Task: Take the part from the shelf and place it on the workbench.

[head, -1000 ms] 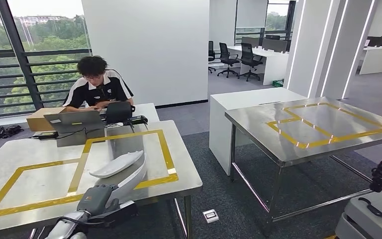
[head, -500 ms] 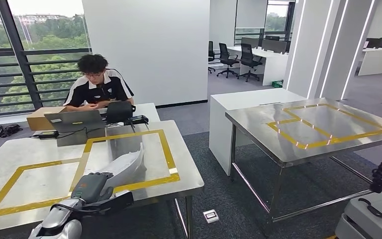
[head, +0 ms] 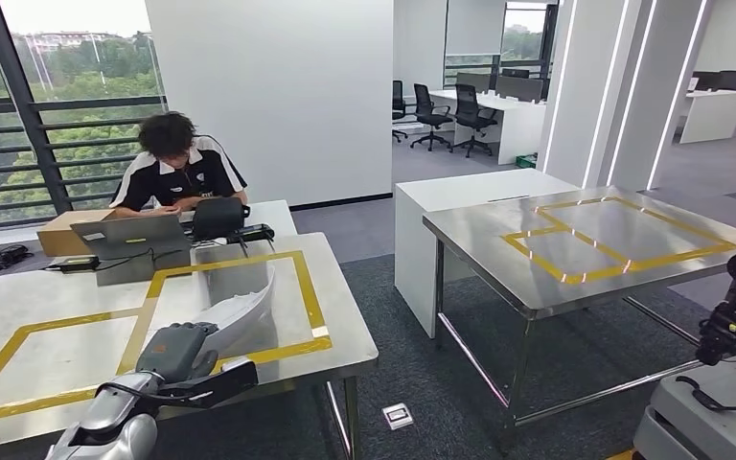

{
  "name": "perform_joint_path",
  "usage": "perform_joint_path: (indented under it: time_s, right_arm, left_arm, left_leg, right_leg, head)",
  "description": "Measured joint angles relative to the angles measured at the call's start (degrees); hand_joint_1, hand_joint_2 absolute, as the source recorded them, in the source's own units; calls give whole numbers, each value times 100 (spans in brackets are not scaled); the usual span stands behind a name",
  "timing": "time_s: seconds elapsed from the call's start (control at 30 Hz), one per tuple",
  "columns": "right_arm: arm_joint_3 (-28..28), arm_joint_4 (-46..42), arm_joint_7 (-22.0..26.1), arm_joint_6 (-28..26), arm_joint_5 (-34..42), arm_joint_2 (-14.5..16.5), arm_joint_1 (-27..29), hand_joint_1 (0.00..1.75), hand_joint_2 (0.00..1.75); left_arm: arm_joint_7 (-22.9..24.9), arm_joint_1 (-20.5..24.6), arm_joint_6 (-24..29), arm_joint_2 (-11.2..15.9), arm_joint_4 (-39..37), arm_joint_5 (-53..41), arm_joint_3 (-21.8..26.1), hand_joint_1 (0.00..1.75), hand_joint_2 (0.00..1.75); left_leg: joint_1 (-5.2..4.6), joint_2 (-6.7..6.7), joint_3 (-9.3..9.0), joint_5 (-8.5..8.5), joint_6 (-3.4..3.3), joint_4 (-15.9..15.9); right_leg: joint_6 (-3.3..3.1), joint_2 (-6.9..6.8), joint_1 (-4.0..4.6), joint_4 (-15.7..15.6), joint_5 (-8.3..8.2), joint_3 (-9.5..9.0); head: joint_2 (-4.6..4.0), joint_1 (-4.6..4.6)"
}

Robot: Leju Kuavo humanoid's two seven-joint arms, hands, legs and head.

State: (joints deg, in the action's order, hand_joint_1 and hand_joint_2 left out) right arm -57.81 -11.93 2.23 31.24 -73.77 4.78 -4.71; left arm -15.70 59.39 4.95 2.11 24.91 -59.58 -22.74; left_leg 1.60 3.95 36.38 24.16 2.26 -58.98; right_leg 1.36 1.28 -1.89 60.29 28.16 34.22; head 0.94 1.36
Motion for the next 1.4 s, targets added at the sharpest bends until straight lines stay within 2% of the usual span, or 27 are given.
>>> perform_joint_path:
  time_s: [0.1, 0.2, 0.23, 0.27, 0.3, 0.37, 0.4, 0.47, 0.57, 0.63, 0.67, 0.73, 0.8, 0.83, 0.87, 0.93, 0.97, 1.0, 1.03, 1.1, 1.17, 1.2, 1.23, 1.3, 1.33, 1.37, 1.4]
  right_arm:
    - [0, -1, 6, -1, -2, -4, -5, 0, 0]
    - [0, -1, 2, -3, -2, -4, 14, 0, 0]
    - [0, -1, 2, -3, -2, -4, 22, 0, 0]
    - [0, -1, 2, -3, -2, -3, 28, 0, 0]
    - [0, -1, 2, -3, -2, -3, 35, 0, 0]
    - [0, -1, 2, -3, -2, 1, 43, 0, 0]
    - [0, -1, 2, -3, -1, 3, 42, 0, 0]
    - [0, -1, -3, -6, 2, 6, 37, 0, 0]
    - [0, -1, -8, -13, 4, 13, 31, 0, 0]
    - [1, -1, -8, -10, 5, 22, 23, 0, 0]
    - [1, -1, -11, -8, 5, 23, 23, 0, 0]
    - [2, -1, -20, -8, 5, 25, 37, 0, 0]
    - [1, -1, -23, -9, 3, 25, 61, 0, 0]
    - [0, -1, -22, -10, 1, 25, 70, 0, 0]
    - [0, -1, -20, -10, -2, 25, 76, 0, 0]
    - [1, -1, -17, -10, -12, 24, 92, 0, 0]
    - [1, -1, -16, -10, -18, 24, 98, 0, 0]
    - [1, -1, -15, -10, -24, 24, 101, 0, 0]
    - [1, -1, -14, -9, -27, 24, 93, 0, 0]
    - [0, -1, -7, -11, -27, 25, 78, 0, 0]
    - [0, -1, 0, -16, -20, 23, 72, 0, 0]
    - [0, -1, 5, -19, -15, 21, 71, 0, 0]
    - [0, -1, 10, -19, -9, 21, 69, 0, 0]
    - [0, -1, 17, -19, 1, 22, 75, 0, 0]
    - [0, -1, 17, -18, 4, 25, 83, 0, 0]
    - [0, -1, 17, -18, 5, 28, 90, 0, 0]
    - [0, -1, 17, -18, 5, 31, 100, 0, 0]
  left_arm:
    - [-26, 11, -5, 17, 1, -8, -8, 175, 175]
    - [-34, 33, -5, 21, 0, -8, -11, 175, 175]
    - [-36, 25, -6, 24, -2, -8, -12, 175, 175]
    - [-37, 14, -7, 27, -4, -7, -13, 175, 175]
    - [-37, 5, -8, 32, -6, -6, -13, 175, 175]
    - [-38, 6, -22, 44, -2, -5, -14, 175, 175]
    - [-38, 17, -34, 49, -1, -4, -15, 175, 175]
    - [-36, 34, -65, 57, -1, -5, -17, 175, 175]
    - [-20, 32, -84, 63, 8, -7, -21, 175, 175]
    - [-3, 40, -87, 75, 21, -7, -23, 175, 175]
    - [4, 42, -88, 78, 25, -9, -23, 175, 175]
    - [25, 27, -90, 76, 22, -29, -25, 175, 175]
    - [75, 0, -90, 80, 14, -62, -28, 175, 175]
    - [105, -2, -90, 86, 10, -76, -29, 175, 175]
    - [136, -1, -89, 97, 7, -87, -30, 175, 175]
    - [177, 6, -88, 126, -2, -97, -30, 175, 175]
    - [191, 7, -89, 141, -8, -99, -30, 175, 175]
    - [202, 5, -89, 162, -13, -103, -31, 175, 175]
    - [212, 7, -89, 184, -12, -106, -31, 175, 175]
    - [235, -1, -86, 239, -6, -123, -32, 175, 175]
    - [250, -16, -81, 269, -16, -156, -35, 175, 175]
    - [254, -28, -79, 278, -31, -172, -38, 175, 175]
    - [256, -45, -79, 287, -46, -185, -40, 175, 175]
    - [256, -77, -79, 305, -78, -194, -43, 175, 175]
    - [256, -85, -79, 314, -90, -195, -43, 175, 175]
    - [255, -88, -79, 324, -99, -195, -44, 175, 175]
    - [254, -90, -80, 336, -110, -195, -45, 175, 175]
  left_leg:
    - [17, -129, 78, 85, 63, -153]
    - [-7, -317, 585, 494, 55, -1134]
    - [-12, -325, 762, 572, 47, -1439]
    - [-17, -327, 861, 546, 33, -1576]
    - [-25, -328, 862, 422, 13, -1518]
    - [-54, -359, 591, -9, -46, -870]
    - [-85, -389, 420, -137, -73, -538]
    - [-136, -431, 200, -138, -133, -146]
    - [-139, -378, 65, -4, -243, -13]
    - [-130, -344, -80, 82, -320, 33]
    - [-130, -331, -157, 141, -350, 51]
    - [-148, -296, -331, 291, -382, 59]
    - [-171, -257, -552, 466, -385, 61]
    - [-182, -243, -677, 559, -383, 62]
    - [-189, -234, -803, 657, -381, 65]
    - [-205, -210, -1000, 860, -358, 72]
    - [-207, -198, -1079, 959, -333, 98]
    - [-207, -182, -1156, 1005, -295, 93]
    - [-201, -169, -1200, 986, -253, 46]
    - [-183, -205, -1071, 753, -180, -378]
    - [-167, -281, -592, 563, -123, -1088]
    - [-161, -312, -305, 625, -98, -1386]
    - [-152, -325, -23, 830, -83, -1559]
    - [-140, -333, 421, 1336, -61, -1556]
    - [-137, -336, 573, 1433, -56, -1391]
    - [-136, -344, 672, 1286, -47, -1128]
    - [-135, -368, 730, 803, -45, -753]
  right_leg:
    - [-154, -51, 8, -16, -1, -63]
    - [-241, -103, 32, -28, 52, -131]
    - [-252, -120, 44, -27, 84, -156]
    - [-257, -134, 54, -27, 121, -190]
    - [-254, -146, 60, -27, 161, -234]
    - [-226, -170, 61, -32, 262, -353]
    - [-198, -181, 68, -39, 311, -401]
    - [-126, -206, 83, -83, 371, -475]
    - [-42, -227, 88, -34, 330, -530]
    - [-24, -205, 78, 412, 280, -259]
    - [-20, -192, 79, 757, 298, -4]
    - [-11, -176, 93, 1362, 478, 575]
    - [-27, -165, 109, 1407, 601, 946]
    - [-48, -161, 119, 1188, 506, 1007]
    - [-78, -153, 130, 856, 268, 1004]
    - [-141, -127, 169, 169, -481, 922]
    - [-166, -113, 199, -28, -737, 868]
    - [-194, -101, 219, -132, -862, 814]
    - [-227, -96, 234, -137, -799, 736]
    - [-300, -98, 227, -185, -679, 534]
    - [-352, -105, 208, -197, -499, 282]
    - [-363, -105, 201, -198, -383, 150]
    - [-368, -103, 192, -199, -263, 11]
    - [-359, -91, 174, -200, -9, -281]
    - [-348, -86, 162, -200, 125, -440]
    - [-332, -83, 151, -201, 257, -599]
    - [-308, -80, 143, -209, 393, -737]
  head:
    - [0, 4]
    - [0, 7]
    - [0, 7]
    - [0, 7]
    - [0, 7]
    - [0, 8]
    - [0, 9]
    - [2, 11]
    - [9, 3]
    - [11, -4]
    - [12, -4]
    - [13, -6]
    - [13, -6]
    - [13, -5]
    - [13, -6]
    - [13, -4]
    - [13, -2]
    - [13, 0]
    - [13, 0]
    - [15, -1]
    - [16, 4]
    - [16, 9]
    - [17, 10]
    - [17, 11]
    - [17, 11]
    - [17, 12]
    - [17, 13]
